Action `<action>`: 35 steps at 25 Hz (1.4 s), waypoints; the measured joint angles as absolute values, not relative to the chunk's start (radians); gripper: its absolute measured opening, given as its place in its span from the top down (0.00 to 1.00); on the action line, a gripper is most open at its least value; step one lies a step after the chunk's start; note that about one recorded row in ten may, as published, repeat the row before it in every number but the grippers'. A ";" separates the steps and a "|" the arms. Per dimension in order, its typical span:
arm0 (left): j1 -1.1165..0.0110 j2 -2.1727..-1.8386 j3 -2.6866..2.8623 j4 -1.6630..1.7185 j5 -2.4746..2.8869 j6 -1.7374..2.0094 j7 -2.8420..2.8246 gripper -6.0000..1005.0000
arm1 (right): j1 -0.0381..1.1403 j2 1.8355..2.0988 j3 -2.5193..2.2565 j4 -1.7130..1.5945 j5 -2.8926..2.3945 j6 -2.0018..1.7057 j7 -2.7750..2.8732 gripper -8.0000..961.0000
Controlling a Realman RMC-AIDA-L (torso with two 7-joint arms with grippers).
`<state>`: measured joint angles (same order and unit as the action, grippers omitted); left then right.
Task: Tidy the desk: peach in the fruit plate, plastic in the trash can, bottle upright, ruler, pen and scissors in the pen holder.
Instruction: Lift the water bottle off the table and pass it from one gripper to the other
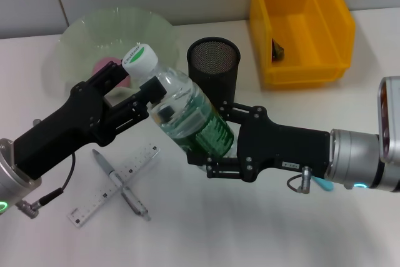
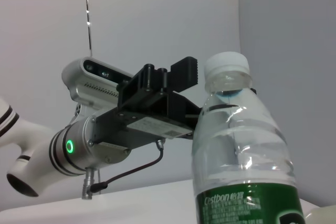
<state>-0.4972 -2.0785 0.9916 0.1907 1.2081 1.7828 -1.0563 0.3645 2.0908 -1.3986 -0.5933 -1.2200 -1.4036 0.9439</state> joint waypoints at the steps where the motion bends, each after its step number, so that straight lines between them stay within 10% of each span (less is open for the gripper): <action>1: -0.498 -2.078 0.992 0.187 1.205 1.783 -1.053 0.16 | 0.364 2.091 -1.399 -0.593 -1.220 -1.404 0.944 0.18; 21: -0.502 -2.078 0.998 0.179 1.193 1.784 -1.048 0.16 | 0.385 2.092 -1.416 -0.569 -1.209 -1.405 0.942 0.18; 35: -0.501 -2.079 0.994 0.171 1.193 1.784 -1.044 0.47 | 0.391 2.092 -1.419 -0.554 -1.209 -1.409 0.942 0.18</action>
